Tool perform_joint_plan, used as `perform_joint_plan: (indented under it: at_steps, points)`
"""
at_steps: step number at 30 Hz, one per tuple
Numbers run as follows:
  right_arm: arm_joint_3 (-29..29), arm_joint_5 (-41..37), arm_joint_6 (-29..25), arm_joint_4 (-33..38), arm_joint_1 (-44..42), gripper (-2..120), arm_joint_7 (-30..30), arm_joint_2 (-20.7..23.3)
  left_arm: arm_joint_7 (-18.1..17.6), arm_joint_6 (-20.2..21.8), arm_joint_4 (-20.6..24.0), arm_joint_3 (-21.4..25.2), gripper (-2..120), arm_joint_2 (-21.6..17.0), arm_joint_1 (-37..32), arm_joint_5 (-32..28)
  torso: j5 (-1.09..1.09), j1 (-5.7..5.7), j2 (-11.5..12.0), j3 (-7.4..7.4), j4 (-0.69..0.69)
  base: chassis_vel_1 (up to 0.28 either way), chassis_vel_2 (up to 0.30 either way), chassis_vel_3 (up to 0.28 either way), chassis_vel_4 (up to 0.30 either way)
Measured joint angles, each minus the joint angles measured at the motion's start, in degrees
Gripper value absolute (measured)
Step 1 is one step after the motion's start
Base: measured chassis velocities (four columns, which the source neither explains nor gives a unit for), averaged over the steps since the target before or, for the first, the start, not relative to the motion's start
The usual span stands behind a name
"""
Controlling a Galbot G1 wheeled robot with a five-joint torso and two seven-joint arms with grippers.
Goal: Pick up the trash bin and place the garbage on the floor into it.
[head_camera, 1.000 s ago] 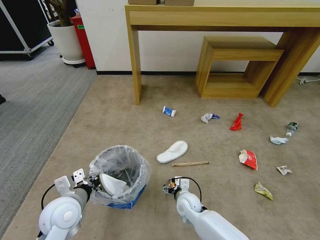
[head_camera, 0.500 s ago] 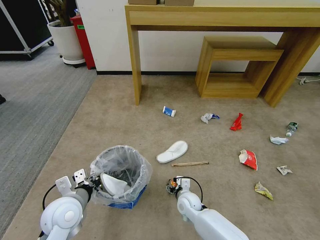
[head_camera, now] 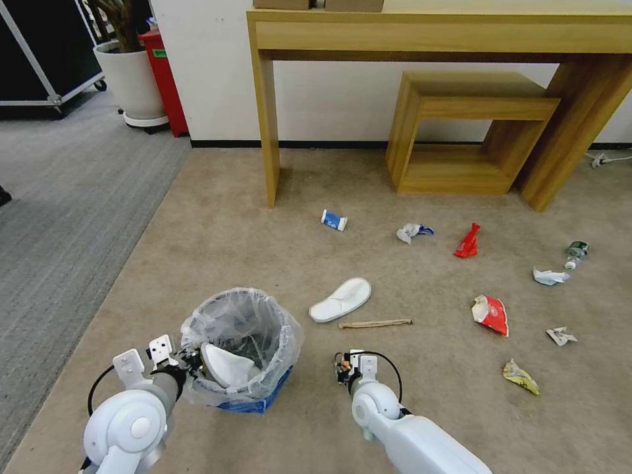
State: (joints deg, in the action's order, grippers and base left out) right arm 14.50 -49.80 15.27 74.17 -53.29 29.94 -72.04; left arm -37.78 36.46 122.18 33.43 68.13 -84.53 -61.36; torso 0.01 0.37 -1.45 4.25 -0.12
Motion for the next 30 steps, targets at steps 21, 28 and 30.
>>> perform_joint_plan:
  at_steps: [21, 28, 30]
  points:
    - [-6.2, 4.6, -17.2, 34.0, -4.5, 39, -16.4, 21.7, 0.1, -0.2, -1.3, -0.1, 0, 0.1, 0.7, 0.5, -0.01, 0.0, 0.0, 0.0, 0.0, 0.0, 0.0, 0.0, 0.0]
    - [-1.9, -0.2, -15.2, 48.9, 1.0, 36, -17.2, 27.4, -0.1, -0.1, -0.6, -0.2, 0, -0.1, 0.8, 0.4, 0.01, 0.0, 0.0, 0.0, 0.0, 0.0, 0.0, 0.0, 0.0]
    - [-0.7, -1.3, -14.6, 50.4, 2.2, 36, -17.4, 28.0, -0.1, -0.1, -0.5, -0.2, 0, -0.1, 0.8, 0.3, -0.01, 0.0, 0.0, 0.0, 0.0, 0.0, 0.0, 0.0, 0.0]
